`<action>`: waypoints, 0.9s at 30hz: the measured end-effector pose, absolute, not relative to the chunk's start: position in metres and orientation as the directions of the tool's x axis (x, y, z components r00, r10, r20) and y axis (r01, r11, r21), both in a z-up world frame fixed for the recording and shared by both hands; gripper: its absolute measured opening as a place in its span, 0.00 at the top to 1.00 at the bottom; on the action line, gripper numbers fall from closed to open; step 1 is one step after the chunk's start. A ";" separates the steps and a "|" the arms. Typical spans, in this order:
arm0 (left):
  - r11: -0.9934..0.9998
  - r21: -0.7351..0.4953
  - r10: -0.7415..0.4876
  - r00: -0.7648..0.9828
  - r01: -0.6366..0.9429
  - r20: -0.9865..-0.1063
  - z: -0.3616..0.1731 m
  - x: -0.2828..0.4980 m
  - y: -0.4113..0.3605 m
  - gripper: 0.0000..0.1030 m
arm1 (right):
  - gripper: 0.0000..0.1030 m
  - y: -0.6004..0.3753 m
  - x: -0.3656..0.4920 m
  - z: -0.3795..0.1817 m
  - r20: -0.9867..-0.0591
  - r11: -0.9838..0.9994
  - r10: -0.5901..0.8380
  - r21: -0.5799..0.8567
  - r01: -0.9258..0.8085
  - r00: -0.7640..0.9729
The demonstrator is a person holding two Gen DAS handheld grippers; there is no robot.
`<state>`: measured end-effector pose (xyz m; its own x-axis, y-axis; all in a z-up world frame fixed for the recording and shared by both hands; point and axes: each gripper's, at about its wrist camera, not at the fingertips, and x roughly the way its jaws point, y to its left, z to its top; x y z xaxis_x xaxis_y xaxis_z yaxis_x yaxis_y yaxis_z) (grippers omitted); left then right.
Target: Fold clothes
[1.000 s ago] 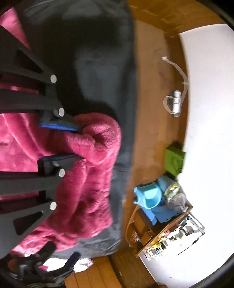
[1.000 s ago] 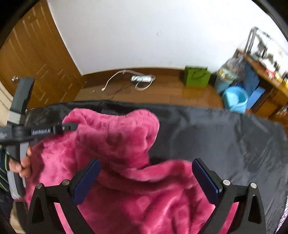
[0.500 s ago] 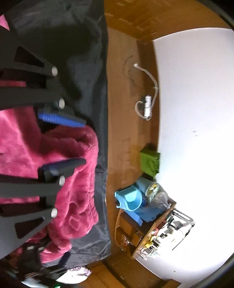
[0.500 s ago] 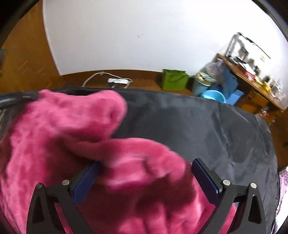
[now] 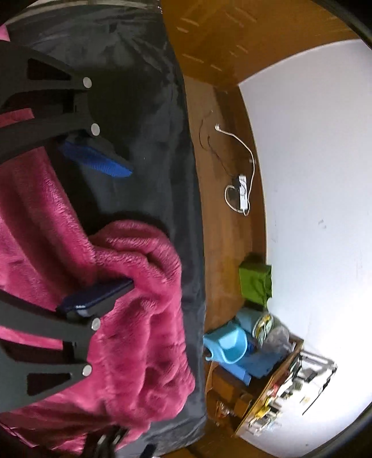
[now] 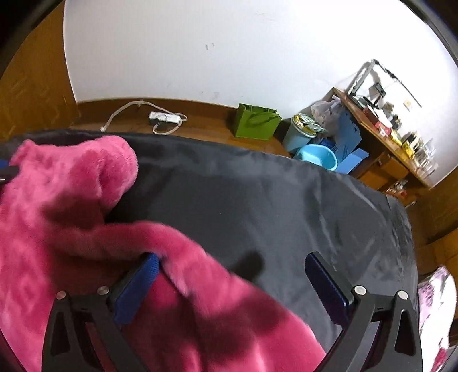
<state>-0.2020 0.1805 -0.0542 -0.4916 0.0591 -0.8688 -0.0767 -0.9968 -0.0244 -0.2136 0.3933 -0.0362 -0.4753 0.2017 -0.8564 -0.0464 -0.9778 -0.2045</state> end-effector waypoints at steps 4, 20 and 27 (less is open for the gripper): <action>-0.999 -0.029 0.044 -0.486 -0.038 -0.873 -0.040 -0.184 0.176 0.25 | 0.00 0.440 -0.151 -0.005 -0.855 -0.987 0.135 -0.072 -0.143 -0.501; -0.981 0.009 0.055 -0.322 -0.192 -0.945 -0.014 -0.016 0.236 0.25 | 0.00 0.509 -0.024 -0.044 -0.871 -0.958 0.287 -0.254 -0.136 -0.398; -0.993 0.106 -0.086 -0.274 -0.058 -0.958 -0.032 0.018 0.199 0.25 | 0.00 0.562 -0.045 -0.048 -0.828 -0.914 0.406 -0.370 -0.168 -0.387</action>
<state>0.0177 0.1985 -0.0324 -0.2744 -0.0858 -0.9578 -0.0583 -0.9927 0.1056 -0.0451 0.5624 -0.0478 -0.3872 0.4064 -0.8276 -0.1675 -0.9137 -0.3703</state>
